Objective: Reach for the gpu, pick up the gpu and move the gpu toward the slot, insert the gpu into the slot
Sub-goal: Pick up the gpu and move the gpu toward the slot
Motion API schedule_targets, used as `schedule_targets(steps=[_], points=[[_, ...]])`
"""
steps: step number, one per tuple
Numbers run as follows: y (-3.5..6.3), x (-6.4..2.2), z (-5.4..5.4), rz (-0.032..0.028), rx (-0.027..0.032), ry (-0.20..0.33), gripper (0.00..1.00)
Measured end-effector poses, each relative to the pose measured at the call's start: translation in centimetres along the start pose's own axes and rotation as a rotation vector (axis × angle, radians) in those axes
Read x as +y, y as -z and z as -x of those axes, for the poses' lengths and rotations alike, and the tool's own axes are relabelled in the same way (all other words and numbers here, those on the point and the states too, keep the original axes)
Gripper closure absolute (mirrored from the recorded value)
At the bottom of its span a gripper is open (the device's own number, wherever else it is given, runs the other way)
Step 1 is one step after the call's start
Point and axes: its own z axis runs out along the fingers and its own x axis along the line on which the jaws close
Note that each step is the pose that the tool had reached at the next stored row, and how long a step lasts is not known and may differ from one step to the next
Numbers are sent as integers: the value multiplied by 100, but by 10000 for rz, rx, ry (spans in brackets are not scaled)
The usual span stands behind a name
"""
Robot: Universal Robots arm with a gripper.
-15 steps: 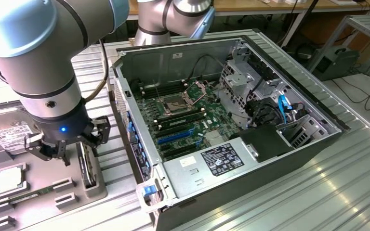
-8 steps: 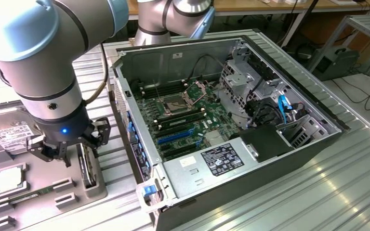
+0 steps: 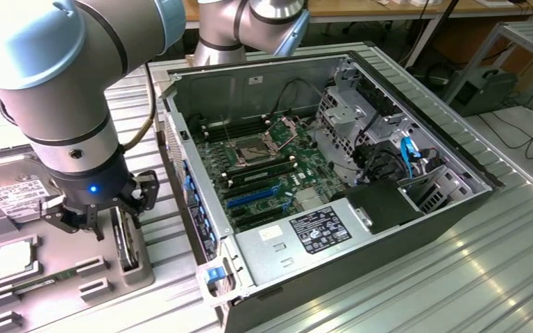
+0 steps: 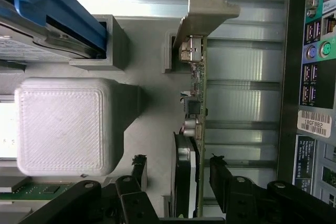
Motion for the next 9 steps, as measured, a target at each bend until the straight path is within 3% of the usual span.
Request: schedule_targets(steps=[3,5,9], points=[[0,0,0,0,0,0,48],[0,0,0,0,0,0,61],[0,0,0,0,0,0,61]])
